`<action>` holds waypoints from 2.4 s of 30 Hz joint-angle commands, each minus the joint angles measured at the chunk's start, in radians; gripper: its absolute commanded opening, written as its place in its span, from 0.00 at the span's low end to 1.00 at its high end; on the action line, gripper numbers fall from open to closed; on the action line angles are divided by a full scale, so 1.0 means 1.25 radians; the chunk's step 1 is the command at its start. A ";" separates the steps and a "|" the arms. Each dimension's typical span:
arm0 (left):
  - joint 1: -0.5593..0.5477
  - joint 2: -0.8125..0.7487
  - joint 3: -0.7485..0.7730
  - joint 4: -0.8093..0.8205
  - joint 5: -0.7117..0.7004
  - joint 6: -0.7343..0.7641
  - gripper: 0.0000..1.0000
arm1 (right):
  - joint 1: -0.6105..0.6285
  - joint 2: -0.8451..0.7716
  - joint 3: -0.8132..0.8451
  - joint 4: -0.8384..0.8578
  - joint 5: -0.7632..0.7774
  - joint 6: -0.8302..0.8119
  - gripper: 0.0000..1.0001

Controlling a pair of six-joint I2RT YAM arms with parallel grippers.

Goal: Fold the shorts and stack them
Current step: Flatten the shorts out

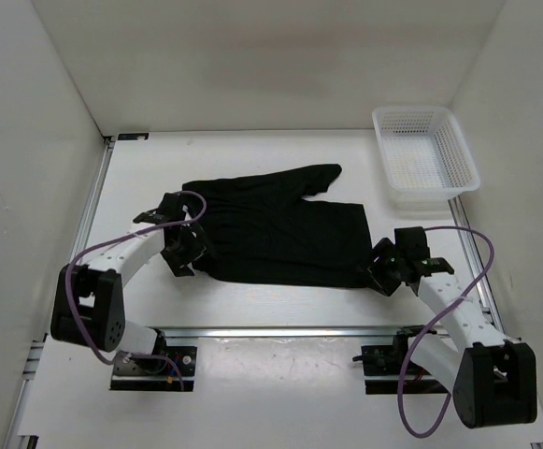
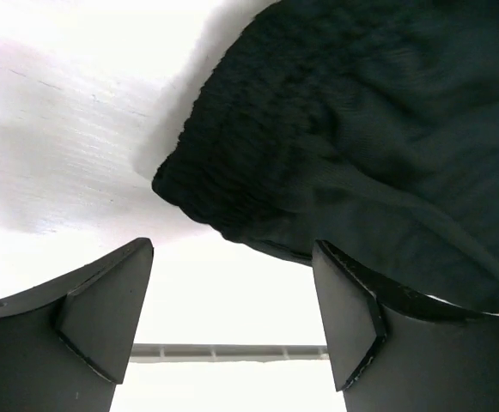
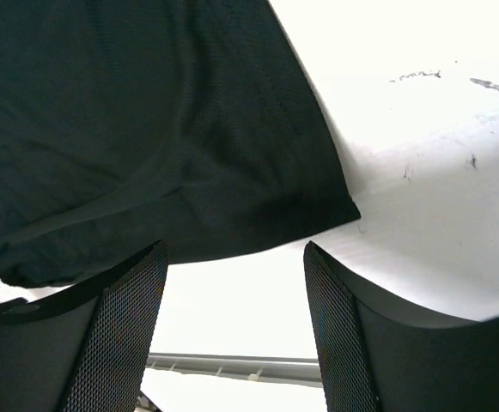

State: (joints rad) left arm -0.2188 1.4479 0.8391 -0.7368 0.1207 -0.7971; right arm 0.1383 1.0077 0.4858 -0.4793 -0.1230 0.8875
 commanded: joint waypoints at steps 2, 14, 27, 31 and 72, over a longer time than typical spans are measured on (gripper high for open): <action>0.012 -0.071 -0.010 0.010 -0.048 -0.026 0.84 | -0.003 -0.048 -0.009 -0.062 0.025 0.005 0.70; 0.019 0.044 0.012 0.047 -0.112 -0.019 0.60 | -0.003 -0.074 -0.024 -0.085 0.025 0.005 0.70; 0.036 0.047 -0.017 0.092 -0.143 -0.013 0.51 | -0.003 -0.066 -0.032 -0.093 0.008 -0.009 0.74; 0.036 0.066 0.011 0.092 -0.143 -0.005 0.26 | -0.003 -0.066 -0.065 -0.060 -0.067 0.041 0.81; 0.020 -0.266 0.674 -0.317 -0.125 0.143 0.11 | -0.003 -0.203 0.558 -0.257 0.209 -0.245 0.00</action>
State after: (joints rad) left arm -0.1905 1.2152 1.6131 -1.0447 0.0128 -0.6594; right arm 0.1406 0.8173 1.0698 -0.6918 0.0326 0.6964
